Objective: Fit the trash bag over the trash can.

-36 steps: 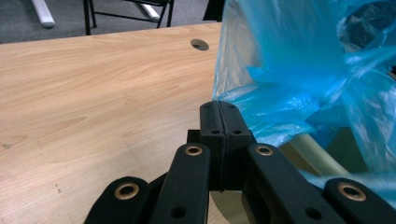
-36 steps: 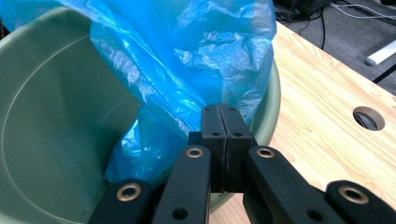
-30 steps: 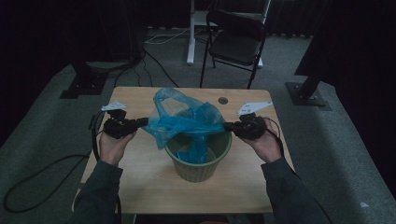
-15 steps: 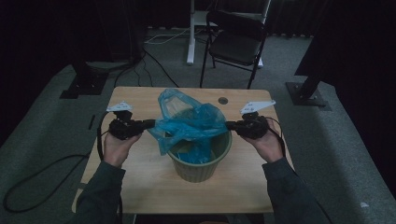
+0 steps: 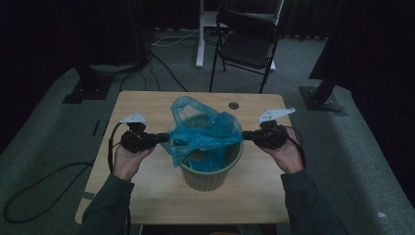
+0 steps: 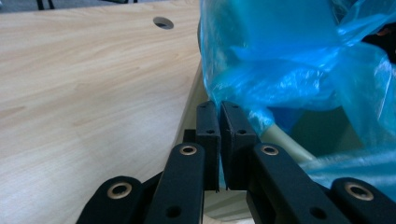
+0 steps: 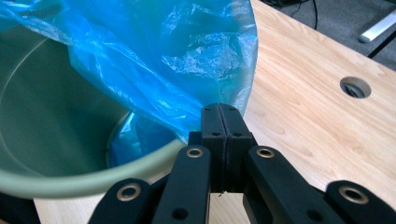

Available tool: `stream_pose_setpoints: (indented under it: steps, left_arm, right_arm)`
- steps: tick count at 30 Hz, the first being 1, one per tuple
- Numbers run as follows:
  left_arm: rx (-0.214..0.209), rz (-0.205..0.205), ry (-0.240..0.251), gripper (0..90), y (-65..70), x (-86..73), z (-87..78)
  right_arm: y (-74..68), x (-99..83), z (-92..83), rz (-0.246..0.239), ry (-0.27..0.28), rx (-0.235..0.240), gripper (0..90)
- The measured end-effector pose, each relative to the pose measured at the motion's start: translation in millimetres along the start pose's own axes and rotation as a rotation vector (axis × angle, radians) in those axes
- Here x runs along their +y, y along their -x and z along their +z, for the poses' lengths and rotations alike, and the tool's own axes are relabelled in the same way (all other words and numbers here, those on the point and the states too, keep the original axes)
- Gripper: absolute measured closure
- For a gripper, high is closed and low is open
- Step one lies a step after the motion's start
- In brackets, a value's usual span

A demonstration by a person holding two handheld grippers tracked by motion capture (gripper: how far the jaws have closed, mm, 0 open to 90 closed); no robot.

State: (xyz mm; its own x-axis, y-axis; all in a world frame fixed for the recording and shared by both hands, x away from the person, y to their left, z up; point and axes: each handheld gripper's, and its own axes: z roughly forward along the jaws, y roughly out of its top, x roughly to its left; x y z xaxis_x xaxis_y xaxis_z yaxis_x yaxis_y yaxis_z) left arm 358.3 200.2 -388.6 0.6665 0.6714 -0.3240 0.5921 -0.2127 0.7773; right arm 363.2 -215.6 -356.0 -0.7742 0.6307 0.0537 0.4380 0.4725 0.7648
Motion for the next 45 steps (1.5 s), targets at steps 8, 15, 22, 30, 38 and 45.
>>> stream_pose_setpoints:
  steps: [8, 15, 22, 30, 38, 45]
  left_arm:
    - [-0.028, -0.004, -0.011, 85.4, 0.8, -7.8, 5.4]
    - [-0.065, 0.002, -0.024, 84.5, 5.7, -14.9, 6.7]
    - [-0.031, -0.002, -0.016, 85.1, 0.7, -8.1, 10.0]
    - [0.012, -0.033, 0.021, 85.0, -22.7, 8.2, 20.7]
    - [0.024, -0.076, 0.056, 78.9, -41.2, 8.5, 29.7]
    - [0.061, -0.105, 0.081, 65.0, -42.7, -0.5, 14.7]
  right_arm:
    - [-2.0, -12.3, -1.4, 0.015, -0.051, 0.038, 89.9]
    - [-5.1, -20.5, -3.4, 0.012, -0.093, 0.104, 89.8]
    - [-5.9, -16.9, 2.2, 0.004, -0.092, 0.092, 89.9]
    - [6.2, -4.5, 20.4, 0.032, -0.058, 0.061, 89.9]
    - [10.0, -4.0, 26.4, 0.058, -0.027, 0.056, 83.2]
    - [4.7, -3.4, 16.1, 0.029, -0.014, 0.038, 65.2]
